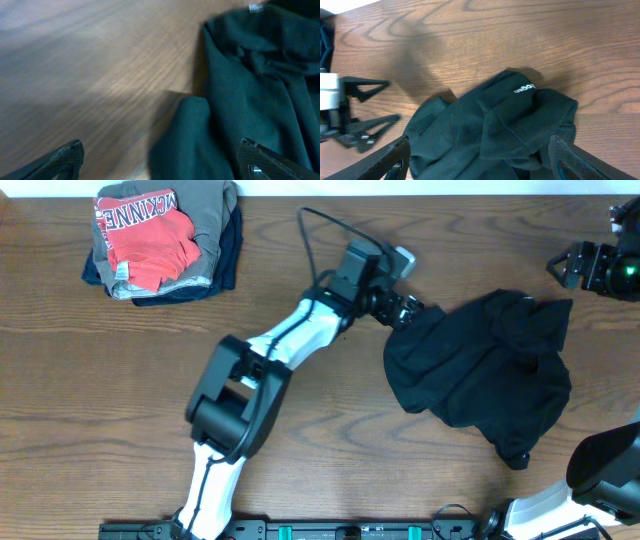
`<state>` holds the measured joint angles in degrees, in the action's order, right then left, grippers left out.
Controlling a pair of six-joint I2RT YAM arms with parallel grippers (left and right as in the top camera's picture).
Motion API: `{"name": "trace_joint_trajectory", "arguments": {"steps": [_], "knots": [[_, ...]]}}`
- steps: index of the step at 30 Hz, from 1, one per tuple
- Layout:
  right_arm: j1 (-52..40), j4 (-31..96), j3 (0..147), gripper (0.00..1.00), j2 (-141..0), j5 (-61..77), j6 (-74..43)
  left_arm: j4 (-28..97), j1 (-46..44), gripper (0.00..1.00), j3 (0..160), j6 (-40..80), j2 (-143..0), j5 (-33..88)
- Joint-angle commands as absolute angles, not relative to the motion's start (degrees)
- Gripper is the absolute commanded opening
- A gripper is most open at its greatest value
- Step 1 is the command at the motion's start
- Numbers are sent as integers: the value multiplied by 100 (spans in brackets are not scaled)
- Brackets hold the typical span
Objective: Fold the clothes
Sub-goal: 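Reach the left gripper to the shirt's left edge and grasp it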
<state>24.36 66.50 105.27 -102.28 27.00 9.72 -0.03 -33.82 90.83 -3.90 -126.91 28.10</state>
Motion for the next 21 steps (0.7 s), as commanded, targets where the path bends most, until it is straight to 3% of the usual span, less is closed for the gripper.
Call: {"name": "trace_joint_trajectory", "arguments": {"steps": [1, 9, 21], "knots": [[2355, 6622, 10589, 86, -10204, 2679, 969, 248, -3516, 99, 9559, -753, -12969, 2783], [2359, 6582, 10589, 87, -10204, 2679, 967, 425, -3728, 98, 9909, -1131, -13225, 2738], [2357, 6493, 10589, 87, -10204, 2681, 882, 502, -4156, 96, 9926, -1951, -13489, 1483]]}}
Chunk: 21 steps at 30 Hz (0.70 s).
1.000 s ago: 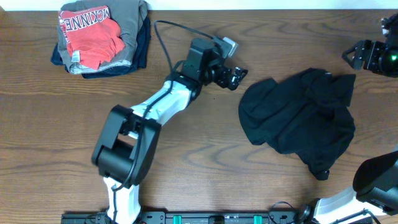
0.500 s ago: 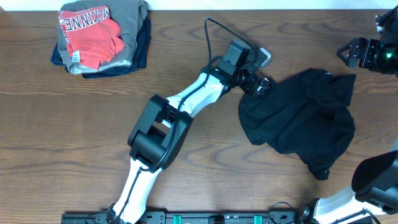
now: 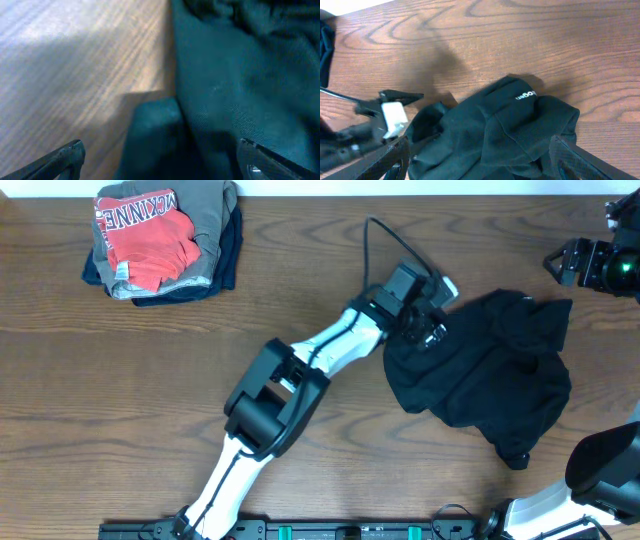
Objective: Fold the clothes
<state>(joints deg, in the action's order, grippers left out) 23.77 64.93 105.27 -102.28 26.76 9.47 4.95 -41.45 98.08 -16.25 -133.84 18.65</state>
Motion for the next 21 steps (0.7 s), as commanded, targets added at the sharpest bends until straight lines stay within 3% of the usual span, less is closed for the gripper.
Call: {"name": "trace_joint_trajectory", "arguments": {"steps": [1, 6, 10, 12, 18, 21], "knots": [[2357, 6493, 10589, 87, -10204, 2681, 880, 502, -4156, 95, 9926, -1951, -13504, 1376], [2355, 6495, 10589, 86, -10204, 2681, 882, 530, -4095, 92, 9926, -1949, -13749, 1087], [2355, 6512, 10582, 86, -10204, 2679, 884, 585, -4069, 82, 9924, -1949, -13937, 1087], [2355, 6506, 10565, 84, -10204, 2681, 884, 687, -4069, 70, 9924, -1949, -13983, 1085], [2324, 6473, 10501, 77, -10250, 2685, 858, 1251, -3859, 10, 9926, -1671, -13767, 523], [2231, 6473, 10464, 76, -10333, 2681, 860, 1612, -3548, 6, 9926, -1155, -13413, 207]]}}
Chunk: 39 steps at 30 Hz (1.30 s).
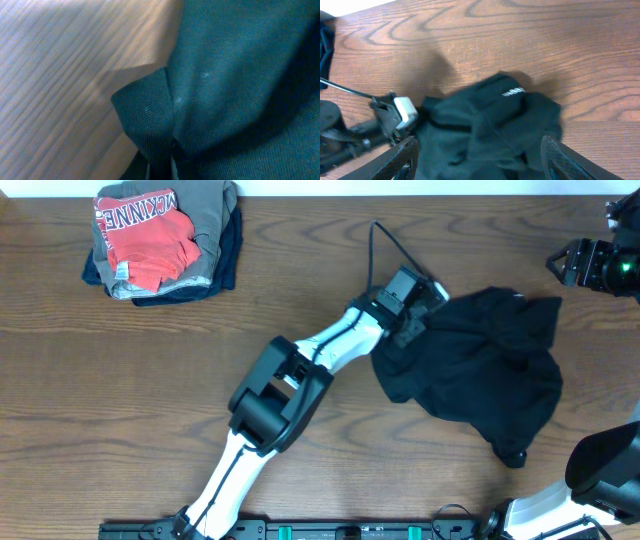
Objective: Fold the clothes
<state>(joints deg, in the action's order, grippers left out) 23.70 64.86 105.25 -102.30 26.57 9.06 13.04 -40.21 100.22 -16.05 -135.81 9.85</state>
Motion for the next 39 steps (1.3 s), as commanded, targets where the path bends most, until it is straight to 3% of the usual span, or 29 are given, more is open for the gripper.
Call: {"name": "trace_joint_trajectory", "arguments": {"steps": [1, 12, 22, 36, 39], "knots": [[2189, 6469, 10444, 76, -10363, 2681, 860, 1772, -3417, 6, 9926, -1031, -13260, 211], [1492, 6206, 10407, 71, -10890, 2630, 576, 3708, -2388, 6, 9924, -720, -11520, 233], [434, 5522, 10407, 69, -11762, 2593, 244, 4147, -2379, 6, 9924, -718, -11369, 231], [-838, 3673, 10407, 58, -13168, 2947, -384, 4270, -2200, 6, 9924, -475, -11367, 231], [-1026, 3317, 10407, 51, -13413, 3028, -475, 4285, -2161, 6, 9924, -473, -11362, 231]]}}
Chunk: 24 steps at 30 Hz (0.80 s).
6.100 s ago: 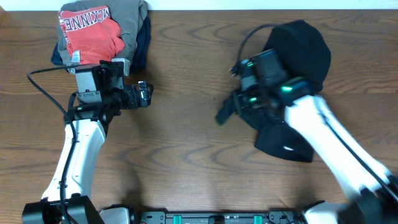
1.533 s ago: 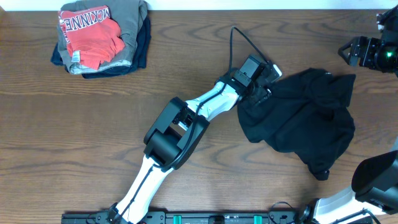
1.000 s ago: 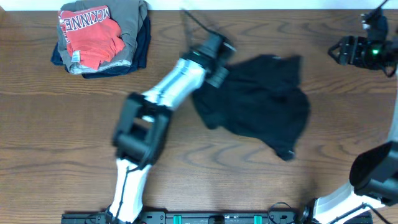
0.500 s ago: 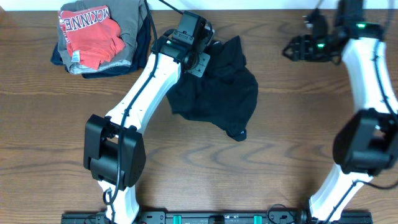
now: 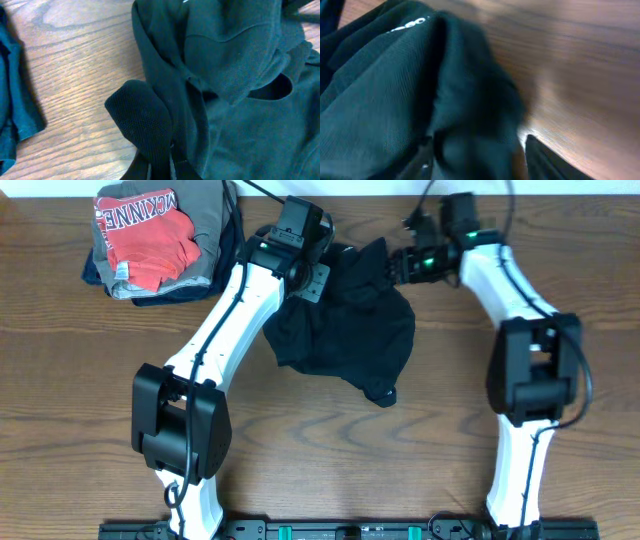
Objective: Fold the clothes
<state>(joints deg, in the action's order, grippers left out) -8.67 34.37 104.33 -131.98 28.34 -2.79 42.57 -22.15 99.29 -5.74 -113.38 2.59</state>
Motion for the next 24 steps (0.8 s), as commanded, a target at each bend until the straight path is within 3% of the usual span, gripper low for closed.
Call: {"name": "trace_joint_trajectory", "arguments": {"steps": [1, 3, 5, 10, 24], "knots": [[-1081, 3236, 10407, 46, -13476, 3022, -495, 4285, -2145, 6, 9924, -458, -11362, 228], [-1153, 3153, 10407, 31, -13570, 2950, -532, 4285, -2108, 6, 9924, -458, -11356, 231], [-1164, 3159, 10407, 1, -13581, 2729, -631, 4283, -2067, 6, 9924, -458, -11345, 228], [-847, 3439, 10416, 1, -13172, 2635, -613, 4305, -1712, 6, 9924, -379, -11179, 226], [1299, 5725, 10416, 1, -9904, 2438, -69, 4932, -513, 6, 9924, -270, -9402, 228]]}}
